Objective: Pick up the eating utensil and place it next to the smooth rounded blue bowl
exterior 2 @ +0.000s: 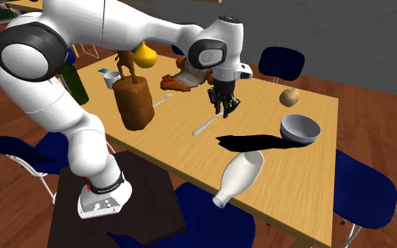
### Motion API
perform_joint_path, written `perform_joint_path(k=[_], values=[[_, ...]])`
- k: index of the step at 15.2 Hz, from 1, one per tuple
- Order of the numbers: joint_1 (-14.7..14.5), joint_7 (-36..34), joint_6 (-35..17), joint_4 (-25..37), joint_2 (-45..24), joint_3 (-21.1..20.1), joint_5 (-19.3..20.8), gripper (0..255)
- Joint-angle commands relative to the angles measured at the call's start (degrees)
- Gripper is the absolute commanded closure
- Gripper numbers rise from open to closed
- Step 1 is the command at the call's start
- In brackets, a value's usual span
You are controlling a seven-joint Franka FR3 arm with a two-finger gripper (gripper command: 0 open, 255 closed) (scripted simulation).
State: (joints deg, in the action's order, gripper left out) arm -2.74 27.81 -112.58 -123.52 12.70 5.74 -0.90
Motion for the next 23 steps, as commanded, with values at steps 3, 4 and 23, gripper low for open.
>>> perform_joint_path(k=[3, 4, 23], values=[[2.07, 5.58, 0.91, 5.63, -4.88, 3.35, -0.14, 255], [2.56, 6.88, 1.13, 7.15, -6.24, 4.08, -0.32, 255], [13.73, 25.72, 8.57, 40.95, -34.43, 11.17, -8.11, 255]])
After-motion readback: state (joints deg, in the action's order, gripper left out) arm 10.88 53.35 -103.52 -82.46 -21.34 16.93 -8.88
